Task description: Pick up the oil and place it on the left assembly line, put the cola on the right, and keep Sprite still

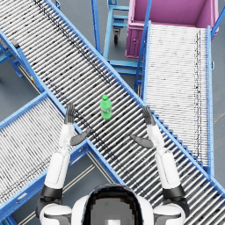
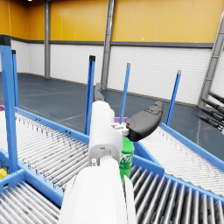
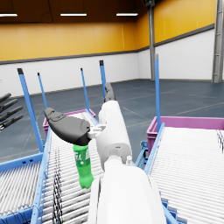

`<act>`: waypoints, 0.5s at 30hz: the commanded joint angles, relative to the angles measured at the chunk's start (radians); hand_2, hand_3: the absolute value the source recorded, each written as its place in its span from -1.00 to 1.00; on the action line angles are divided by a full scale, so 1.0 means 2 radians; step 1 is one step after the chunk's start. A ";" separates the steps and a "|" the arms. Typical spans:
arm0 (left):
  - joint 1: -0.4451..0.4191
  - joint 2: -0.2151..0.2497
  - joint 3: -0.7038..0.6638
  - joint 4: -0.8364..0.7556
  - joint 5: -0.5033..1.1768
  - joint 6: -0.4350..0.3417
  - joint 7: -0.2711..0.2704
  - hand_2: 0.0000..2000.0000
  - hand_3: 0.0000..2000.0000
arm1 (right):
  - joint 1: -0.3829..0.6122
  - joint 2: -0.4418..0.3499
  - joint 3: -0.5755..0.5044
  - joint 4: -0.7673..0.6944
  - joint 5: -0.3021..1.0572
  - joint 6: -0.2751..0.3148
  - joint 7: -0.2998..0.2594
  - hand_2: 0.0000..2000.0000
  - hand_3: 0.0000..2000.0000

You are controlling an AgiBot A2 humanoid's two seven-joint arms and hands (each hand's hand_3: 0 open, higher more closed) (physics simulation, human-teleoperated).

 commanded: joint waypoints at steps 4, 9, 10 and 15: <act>0.000 0.000 0.000 0.000 0.000 0.000 0.000 -1.00 -1.00 | 0.000 0.000 0.000 0.000 0.000 0.000 0.000 -1.00 -1.00; 0.000 0.000 0.000 0.000 0.000 0.000 0.000 -1.00 -1.00 | 0.000 0.000 0.000 0.000 0.000 0.000 0.000 -1.00 -1.00; 0.000 0.000 0.000 0.000 0.000 0.000 0.000 -1.00 -1.00 | 0.000 0.000 0.000 0.000 0.000 0.000 0.000 -1.00 -1.00; 0.000 0.000 0.000 0.000 0.000 0.000 0.000 -1.00 -1.00 | 0.000 0.000 0.000 0.000 0.000 0.000 0.000 -1.00 -1.00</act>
